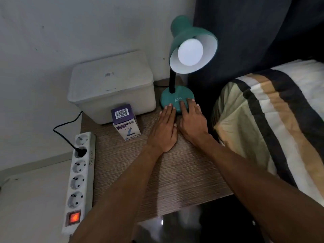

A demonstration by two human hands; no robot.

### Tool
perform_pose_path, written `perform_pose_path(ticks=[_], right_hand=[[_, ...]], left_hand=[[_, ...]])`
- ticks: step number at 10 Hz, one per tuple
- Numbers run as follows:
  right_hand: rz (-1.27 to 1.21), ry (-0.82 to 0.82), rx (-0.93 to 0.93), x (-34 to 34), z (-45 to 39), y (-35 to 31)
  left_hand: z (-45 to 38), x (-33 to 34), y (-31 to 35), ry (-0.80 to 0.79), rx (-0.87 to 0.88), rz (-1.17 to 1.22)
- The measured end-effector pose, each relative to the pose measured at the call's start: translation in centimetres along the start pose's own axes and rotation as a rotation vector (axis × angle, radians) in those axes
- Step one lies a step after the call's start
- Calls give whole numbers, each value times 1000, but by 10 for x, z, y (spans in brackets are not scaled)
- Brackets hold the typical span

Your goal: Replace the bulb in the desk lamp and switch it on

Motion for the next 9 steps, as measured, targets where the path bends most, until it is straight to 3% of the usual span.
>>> perform_pose_path(ticks=[5,7,9], right_hand=[[-3,-19,21,-2,1,1],[-82,-109,3,-39,13,1],[-141,43,40,-86,80,12]], left_hand=[[0,3,-1,-21,25,-69],[9,-3,13,-193,-22,-225],[78,-27,40,-293,-15,-77]])
Point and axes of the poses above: each hand's wrist, its own z-axis away from the middle knuckle, its own x-axis out of the palm, y = z × x, the point moved 8 cm from there along -z, towards the middle knuckle, and after that the axes turned 2 degrees about x, right-handed, at the moved point
